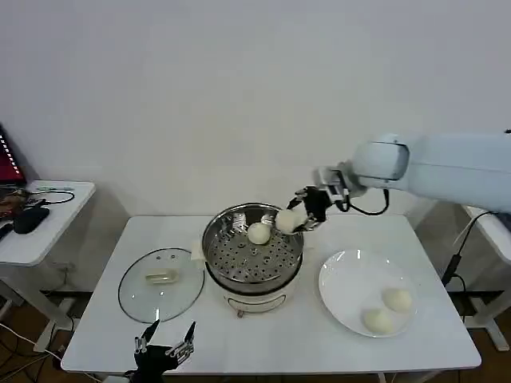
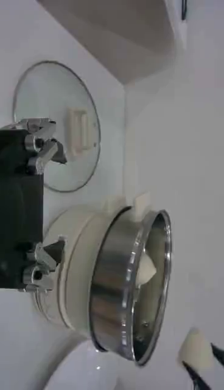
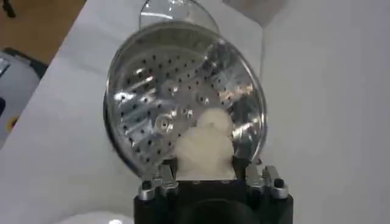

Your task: Take steamed baozi put them in steamer then cover it.

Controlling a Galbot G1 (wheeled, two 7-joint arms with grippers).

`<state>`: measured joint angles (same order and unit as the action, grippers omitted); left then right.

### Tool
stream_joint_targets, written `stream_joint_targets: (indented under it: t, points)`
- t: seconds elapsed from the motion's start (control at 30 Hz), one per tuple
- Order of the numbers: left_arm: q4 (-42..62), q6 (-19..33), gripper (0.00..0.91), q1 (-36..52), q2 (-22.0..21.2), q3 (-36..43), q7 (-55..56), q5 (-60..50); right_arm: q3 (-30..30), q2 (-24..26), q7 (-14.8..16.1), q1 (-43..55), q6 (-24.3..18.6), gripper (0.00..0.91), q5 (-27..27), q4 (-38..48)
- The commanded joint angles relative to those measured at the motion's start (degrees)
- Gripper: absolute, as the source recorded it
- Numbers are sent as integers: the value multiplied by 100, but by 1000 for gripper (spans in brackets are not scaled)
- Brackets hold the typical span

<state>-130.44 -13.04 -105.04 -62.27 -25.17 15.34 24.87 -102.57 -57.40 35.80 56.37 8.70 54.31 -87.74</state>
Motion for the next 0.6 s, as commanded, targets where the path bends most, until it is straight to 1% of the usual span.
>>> stream_joint_targets:
  t: [0.03,0.23,0.37,0.6]
  points:
    - [-10,-1,907,7,6,6,0,-5,67,-648,-60,-67,283,625,476,197]
    - [-33,0,907,22,21,24,-3,-1,60,-1023,-14,-269,418,625,590,440]
    - [-34,-2,907,53,18,76,-1,-4,173,-1282,-15,-511,549,625,731,642]
    - [-43,-21,907,124,-16,165,6,-19,289,-1684,-6,-940,641,625,723,1197]
